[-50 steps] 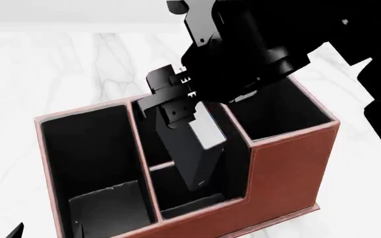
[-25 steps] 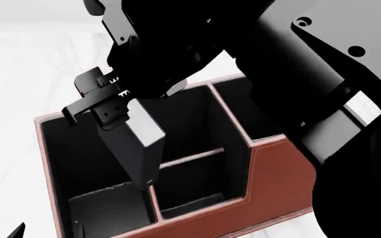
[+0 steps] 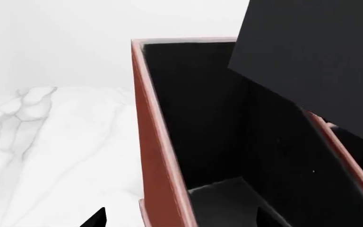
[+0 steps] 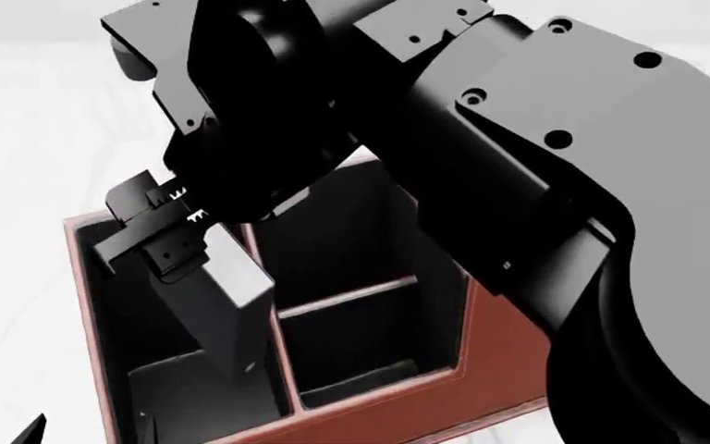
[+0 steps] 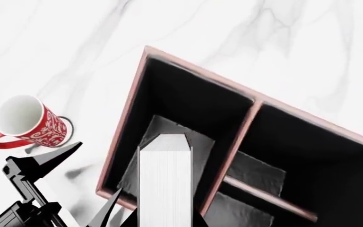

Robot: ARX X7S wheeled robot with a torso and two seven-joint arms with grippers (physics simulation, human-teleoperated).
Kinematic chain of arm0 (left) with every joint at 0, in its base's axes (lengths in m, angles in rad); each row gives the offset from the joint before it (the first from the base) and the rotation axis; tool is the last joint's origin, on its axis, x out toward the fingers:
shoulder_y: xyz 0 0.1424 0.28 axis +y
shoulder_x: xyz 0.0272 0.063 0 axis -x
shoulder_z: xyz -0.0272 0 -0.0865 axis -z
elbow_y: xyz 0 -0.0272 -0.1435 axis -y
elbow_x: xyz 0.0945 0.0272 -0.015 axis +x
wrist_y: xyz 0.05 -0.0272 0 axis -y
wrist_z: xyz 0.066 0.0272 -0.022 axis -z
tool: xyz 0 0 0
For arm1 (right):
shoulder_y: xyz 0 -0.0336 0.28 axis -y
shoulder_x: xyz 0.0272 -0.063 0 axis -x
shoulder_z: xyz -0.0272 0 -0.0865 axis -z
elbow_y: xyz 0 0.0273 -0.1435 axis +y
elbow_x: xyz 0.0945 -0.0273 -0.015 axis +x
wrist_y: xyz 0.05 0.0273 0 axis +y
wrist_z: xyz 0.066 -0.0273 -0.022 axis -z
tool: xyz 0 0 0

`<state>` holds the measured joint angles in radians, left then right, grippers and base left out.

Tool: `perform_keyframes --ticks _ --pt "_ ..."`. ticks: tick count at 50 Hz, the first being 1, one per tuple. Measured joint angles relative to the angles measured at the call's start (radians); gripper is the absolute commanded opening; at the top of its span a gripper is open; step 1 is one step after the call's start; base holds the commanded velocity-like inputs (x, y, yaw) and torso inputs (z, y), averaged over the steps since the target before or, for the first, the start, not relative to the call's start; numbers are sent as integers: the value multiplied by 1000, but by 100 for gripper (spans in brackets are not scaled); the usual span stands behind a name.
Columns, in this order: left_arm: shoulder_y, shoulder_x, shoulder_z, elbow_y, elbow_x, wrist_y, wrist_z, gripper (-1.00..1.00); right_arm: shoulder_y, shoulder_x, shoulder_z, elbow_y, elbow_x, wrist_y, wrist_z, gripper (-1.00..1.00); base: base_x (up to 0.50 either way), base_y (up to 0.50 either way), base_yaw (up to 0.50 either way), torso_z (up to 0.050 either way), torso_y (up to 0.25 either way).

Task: Pick up the book and place it in the left compartment of the caddy.

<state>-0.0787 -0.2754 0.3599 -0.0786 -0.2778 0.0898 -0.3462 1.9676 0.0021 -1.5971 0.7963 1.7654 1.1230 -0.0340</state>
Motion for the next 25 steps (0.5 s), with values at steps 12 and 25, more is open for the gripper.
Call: perform_keyframes --ticks 12,25 --pt "0 -3 3 3 -3 1 -2 100 -49 -2 -4 -11 -28 -47 -1 -100 0 0 0 0 1" --pt "1 -7 6 7 -6 3 -5 100 -115 -2 -4 -21 -63 -110 6 -100 0 0 0 0 1"
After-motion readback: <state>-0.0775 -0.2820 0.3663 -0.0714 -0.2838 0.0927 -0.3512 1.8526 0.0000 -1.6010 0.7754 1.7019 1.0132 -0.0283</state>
